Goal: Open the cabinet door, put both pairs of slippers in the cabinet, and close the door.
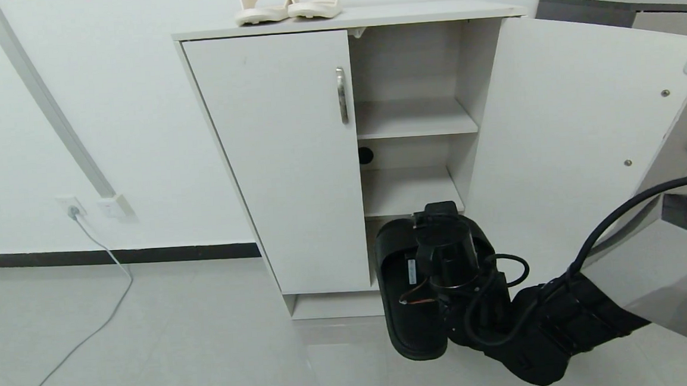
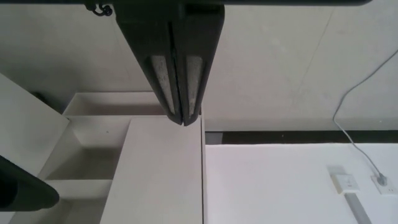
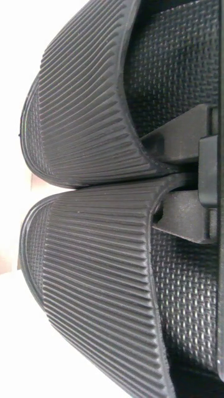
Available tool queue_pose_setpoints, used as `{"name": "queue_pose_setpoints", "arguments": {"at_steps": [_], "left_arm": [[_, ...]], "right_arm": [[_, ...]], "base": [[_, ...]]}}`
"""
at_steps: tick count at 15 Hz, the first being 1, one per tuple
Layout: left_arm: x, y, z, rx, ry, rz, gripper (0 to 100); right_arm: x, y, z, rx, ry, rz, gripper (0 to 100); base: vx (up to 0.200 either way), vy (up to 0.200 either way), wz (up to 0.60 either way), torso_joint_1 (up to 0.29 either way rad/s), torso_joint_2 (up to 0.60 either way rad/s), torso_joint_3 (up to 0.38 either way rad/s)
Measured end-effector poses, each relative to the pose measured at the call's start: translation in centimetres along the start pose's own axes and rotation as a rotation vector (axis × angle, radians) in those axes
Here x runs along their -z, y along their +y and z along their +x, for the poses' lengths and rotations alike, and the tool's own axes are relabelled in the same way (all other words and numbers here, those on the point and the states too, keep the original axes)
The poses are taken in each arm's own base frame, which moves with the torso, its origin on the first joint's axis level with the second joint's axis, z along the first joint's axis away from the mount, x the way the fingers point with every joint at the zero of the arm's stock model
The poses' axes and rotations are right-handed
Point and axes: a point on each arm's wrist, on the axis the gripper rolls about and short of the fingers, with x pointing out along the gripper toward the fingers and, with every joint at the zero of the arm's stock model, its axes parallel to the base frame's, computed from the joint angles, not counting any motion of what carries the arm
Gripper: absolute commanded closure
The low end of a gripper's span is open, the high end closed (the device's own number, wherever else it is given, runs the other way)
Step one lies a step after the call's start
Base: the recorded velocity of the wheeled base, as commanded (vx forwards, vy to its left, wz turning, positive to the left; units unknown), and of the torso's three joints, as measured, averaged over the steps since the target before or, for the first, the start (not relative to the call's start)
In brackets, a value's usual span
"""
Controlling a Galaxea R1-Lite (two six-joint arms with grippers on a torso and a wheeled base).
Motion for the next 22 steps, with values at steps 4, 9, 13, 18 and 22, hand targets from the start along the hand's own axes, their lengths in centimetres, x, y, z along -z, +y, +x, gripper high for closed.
{"name": "queue_pose_setpoints", "arguments": {"at_steps": [4,9,13,18,22], "left_arm": [[0.0,0.0,0.0,0.001,0.000,0.000,100],[0.0,0.0,0.0,0.002,0.000,0.000,100],[0.0,0.0,0.0,0.002,0.001,0.000,100],[0.0,0.0,0.0,0.004,0.001,0.001,100],[0.0,0.0,0.0,0.004,0.000,0.002,100]], "right_arm": [[1.0,0.3,1.0,0.010,0.014,-0.010,100],[1.2,0.1,1.6,0.021,0.017,-0.011,100],[1.3,0.0,1.7,0.019,0.020,-0.011,100],[1.2,0.0,1.8,0.020,0.018,-0.008,100],[0.8,0.2,2.2,0.007,-0.028,0.019,100]], "base": [[0.000,0.000,0.00,0.000,0.00,0.000],[0.000,0.000,0.00,0.000,0.00,-0.019],[0.000,0.000,0.00,0.004,0.00,-0.173],[0.000,0.000,0.00,0.005,0.00,-0.195],[0.000,0.000,0.00,0.004,0.00,-0.195]]}}
